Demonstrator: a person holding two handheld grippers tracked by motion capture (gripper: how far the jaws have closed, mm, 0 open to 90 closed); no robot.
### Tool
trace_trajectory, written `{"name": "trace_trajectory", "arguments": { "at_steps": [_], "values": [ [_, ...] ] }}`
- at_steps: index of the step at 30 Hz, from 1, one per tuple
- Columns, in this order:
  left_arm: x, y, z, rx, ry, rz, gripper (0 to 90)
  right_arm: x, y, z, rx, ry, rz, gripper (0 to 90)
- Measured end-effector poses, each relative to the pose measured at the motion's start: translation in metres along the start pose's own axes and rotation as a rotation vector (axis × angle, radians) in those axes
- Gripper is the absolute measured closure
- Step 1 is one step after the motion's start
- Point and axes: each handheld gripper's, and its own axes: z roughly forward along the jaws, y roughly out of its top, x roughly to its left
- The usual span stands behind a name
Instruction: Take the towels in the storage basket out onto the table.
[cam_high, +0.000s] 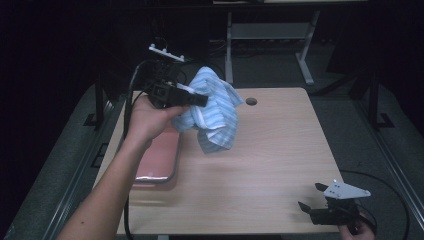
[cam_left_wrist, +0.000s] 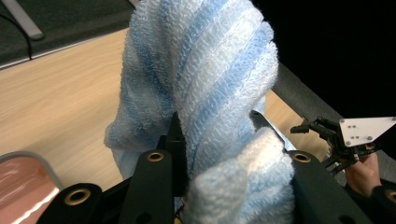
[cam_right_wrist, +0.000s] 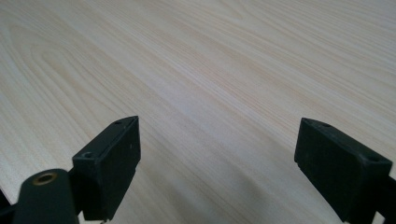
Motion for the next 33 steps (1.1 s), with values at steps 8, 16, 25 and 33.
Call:
{"name": "trace_trajectory", "arguments": {
  "at_steps": [8, 16, 25, 33],
  "values": [
    [-0.004, -0.001, 0.044, 0.04, -0.044, 0.006, 66.8, -0.001, 0.0, 0.0, -0.009, 0.0, -0.01, 13.8],
    [-0.002, -0.008, 0.099, 0.1, -0.075, -0.014, 66.7, -0.002, -0.001, 0.0, -0.01, 0.004, 0.001, 13.8],
    [0.004, -0.019, 0.151, 0.174, -0.083, -0.023, 66.7, -0.005, 0.0, 0.0, -0.029, 0.005, 0.001, 13.8],
    [0.007, -0.033, 0.196, 0.198, -0.108, -0.051, 66.6, -0.003, 0.002, 0.001, -0.025, 0.015, -0.008, 13.8]
  ]
}}
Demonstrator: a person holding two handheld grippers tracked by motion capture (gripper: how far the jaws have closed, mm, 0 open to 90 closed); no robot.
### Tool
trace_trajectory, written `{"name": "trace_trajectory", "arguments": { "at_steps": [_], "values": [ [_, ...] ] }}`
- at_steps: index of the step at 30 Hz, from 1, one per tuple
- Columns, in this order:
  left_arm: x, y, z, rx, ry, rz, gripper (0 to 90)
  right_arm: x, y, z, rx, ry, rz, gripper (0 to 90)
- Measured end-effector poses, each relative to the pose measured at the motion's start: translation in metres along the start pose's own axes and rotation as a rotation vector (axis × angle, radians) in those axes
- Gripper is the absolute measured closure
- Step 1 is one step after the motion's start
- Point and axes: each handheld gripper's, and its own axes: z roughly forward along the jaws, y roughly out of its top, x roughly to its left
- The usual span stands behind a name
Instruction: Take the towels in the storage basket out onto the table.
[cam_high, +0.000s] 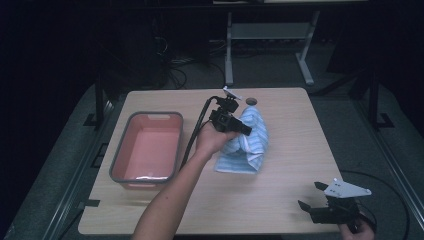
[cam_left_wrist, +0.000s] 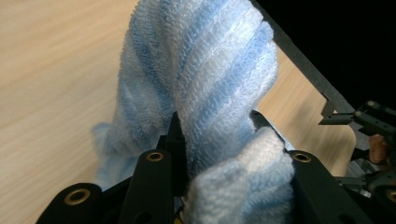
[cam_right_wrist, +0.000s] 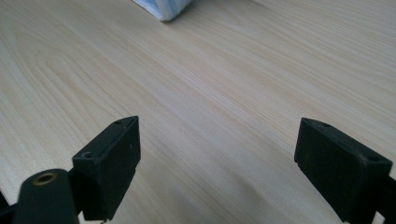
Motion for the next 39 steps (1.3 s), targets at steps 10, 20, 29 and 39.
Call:
{"name": "trace_trajectory", "arguments": {
  "at_steps": [10, 20, 29, 39],
  "values": [
    [0.008, -0.007, 0.025, 0.003, -0.015, -0.033, 66.5, 0.001, 0.001, 0.001, 0.0, 0.004, 0.0, 13.8],
    [0.018, -0.019, 0.044, -0.036, -0.032, -0.077, 66.0, 0.0, 0.001, 0.003, 0.002, 0.006, -0.002, 13.8],
    [0.022, -0.032, 0.057, -0.048, -0.033, -0.096, 65.3, 0.003, 0.002, 0.006, 0.01, 0.008, -0.008, 13.8],
    [0.018, -0.046, 0.065, -0.055, 0.001, -0.07, 61.9, 0.006, 0.003, 0.008, 0.022, -0.001, -0.012, 13.8]
  ]
}}
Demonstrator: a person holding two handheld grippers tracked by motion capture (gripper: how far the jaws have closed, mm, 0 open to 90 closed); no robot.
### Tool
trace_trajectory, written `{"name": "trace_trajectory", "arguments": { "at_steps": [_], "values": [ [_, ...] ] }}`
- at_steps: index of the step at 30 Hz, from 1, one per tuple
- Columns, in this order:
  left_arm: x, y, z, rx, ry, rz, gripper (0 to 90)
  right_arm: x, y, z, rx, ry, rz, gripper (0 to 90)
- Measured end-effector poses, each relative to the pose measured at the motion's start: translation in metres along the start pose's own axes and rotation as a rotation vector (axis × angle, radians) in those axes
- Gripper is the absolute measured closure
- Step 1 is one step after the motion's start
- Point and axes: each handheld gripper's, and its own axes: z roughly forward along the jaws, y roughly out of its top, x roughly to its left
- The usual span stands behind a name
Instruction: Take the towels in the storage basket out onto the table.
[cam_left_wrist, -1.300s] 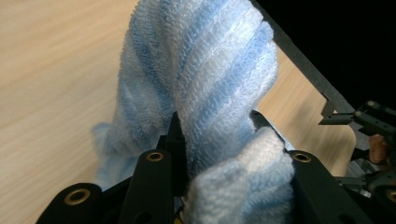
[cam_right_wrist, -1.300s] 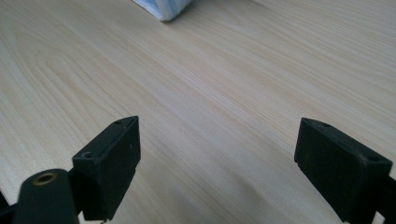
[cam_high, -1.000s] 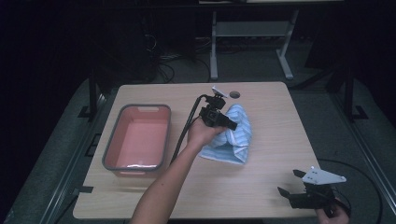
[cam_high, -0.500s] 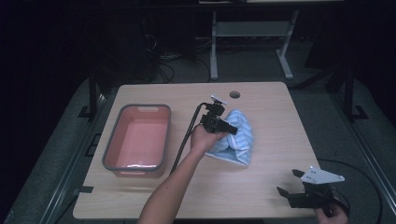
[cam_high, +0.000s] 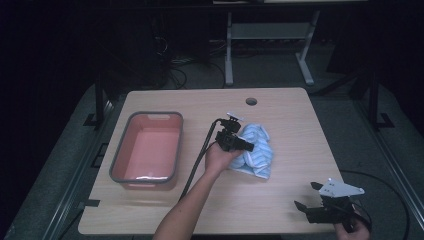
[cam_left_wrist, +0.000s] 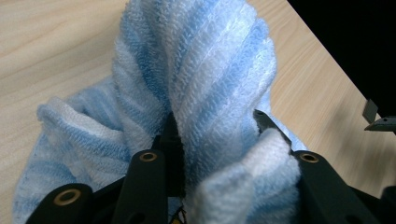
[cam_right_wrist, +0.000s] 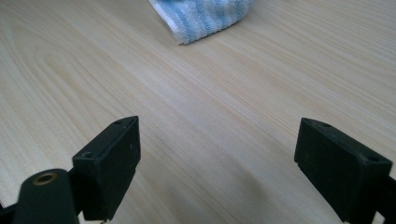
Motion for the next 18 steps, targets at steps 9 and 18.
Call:
{"name": "trace_trajectory", "arguments": {
  "at_steps": [9, 18],
  "values": [
    [-0.0026, -0.0048, 0.0029, 0.008, 0.005, 0.015, 60.7, 0.0011, 0.0018, 0.0044, 0.008, -0.005, 0.003, 13.8],
    [-0.0052, -0.0066, 0.0, 0.003, -0.005, 0.013, 48.7, 0.0029, 0.0024, 0.0054, 0.013, 0.008, -0.003, 13.8]
  ]
}}
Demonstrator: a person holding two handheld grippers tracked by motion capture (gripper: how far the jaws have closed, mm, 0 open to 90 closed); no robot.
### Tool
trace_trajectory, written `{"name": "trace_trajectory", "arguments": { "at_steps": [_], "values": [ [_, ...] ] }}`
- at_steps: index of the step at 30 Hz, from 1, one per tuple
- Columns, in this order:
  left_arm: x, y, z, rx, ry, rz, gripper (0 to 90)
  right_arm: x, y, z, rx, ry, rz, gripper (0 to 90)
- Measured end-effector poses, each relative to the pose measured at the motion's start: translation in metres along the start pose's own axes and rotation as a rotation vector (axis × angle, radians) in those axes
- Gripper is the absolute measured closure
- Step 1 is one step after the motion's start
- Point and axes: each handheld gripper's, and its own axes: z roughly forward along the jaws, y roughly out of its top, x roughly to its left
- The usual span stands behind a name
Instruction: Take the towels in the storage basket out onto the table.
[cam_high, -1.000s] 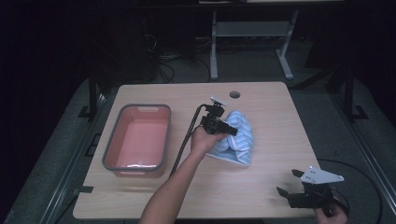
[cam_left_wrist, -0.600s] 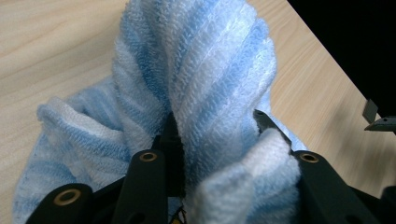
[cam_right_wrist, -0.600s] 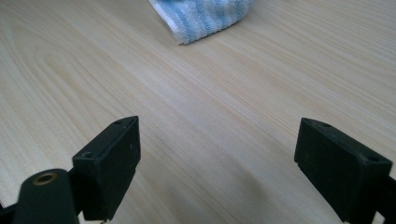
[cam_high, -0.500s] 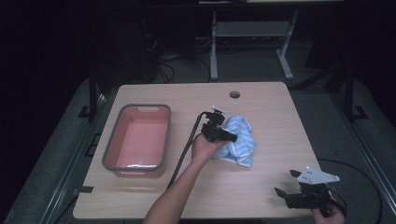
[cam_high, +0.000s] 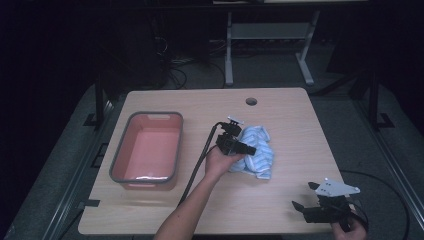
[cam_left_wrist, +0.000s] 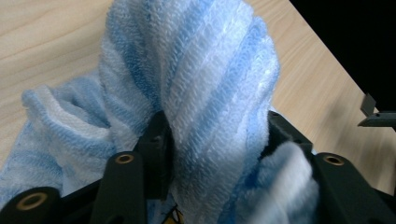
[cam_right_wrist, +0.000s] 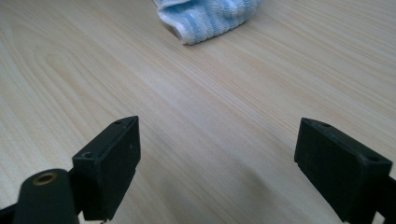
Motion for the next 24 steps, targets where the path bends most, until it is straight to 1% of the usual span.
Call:
{"name": "trace_trajectory", "arguments": {
  "at_steps": [1, 2, 4, 5, 9, 10, 12, 15, 18, 19, 24],
  "values": [
    [0.0, 0.0, -0.001, -0.003, 0.001, 0.005, 47.5, 0.0, 0.0, 0.0, 0.0, 0.0, -0.001, 13.8],
    [-0.001, 0.0, -0.002, -0.008, -0.001, -0.001, 46.4, 0.001, 0.0, 0.0, 0.002, 0.001, 0.0, 13.8],
    [-0.001, -0.001, -0.003, -0.005, -0.001, 0.008, 43.4, 0.001, 0.001, 0.0, -0.001, -0.003, -0.004, 13.9],
    [-0.001, -0.001, -0.004, -0.007, 0.001, 0.008, 43.4, 0.001, 0.001, 0.0, -0.001, -0.003, -0.004, 13.9],
    [-0.003, -0.001, -0.01, -0.032, -0.012, 0.008, 39.1, 0.002, 0.001, -0.002, -0.007, -0.009, -0.006, 13.8],
    [-0.002, -0.002, -0.012, -0.036, -0.018, 0.013, 37.4, 0.001, 0.0, -0.004, -0.011, -0.019, -0.01, 13.8],
    [-0.002, -0.002, -0.014, -0.043, -0.019, 0.006, 36.6, 0.001, 0.0, -0.004, -0.013, -0.018, -0.002, 13.8],
    [-0.001, -0.003, -0.019, -0.056, -0.032, 0.001, 33.0, 0.0, 0.0, -0.005, -0.013, -0.023, -0.008, 13.8],
    [-0.001, -0.006, -0.025, -0.068, -0.042, 0.006, 33.3, 0.0, 0.0, -0.005, -0.013, -0.024, -0.008, 13.8],
    [-0.001, -0.007, -0.029, -0.068, -0.03, 0.017, 33.7, 0.0, 0.0, -0.005, -0.013, -0.024, -0.006, 13.8],
    [-0.002, -0.01, -0.037, -0.08, -0.031, 0.032, 31.8, 0.0, 0.001, -0.003, -0.011, -0.022, -0.01, 13.8]
  ]
}}
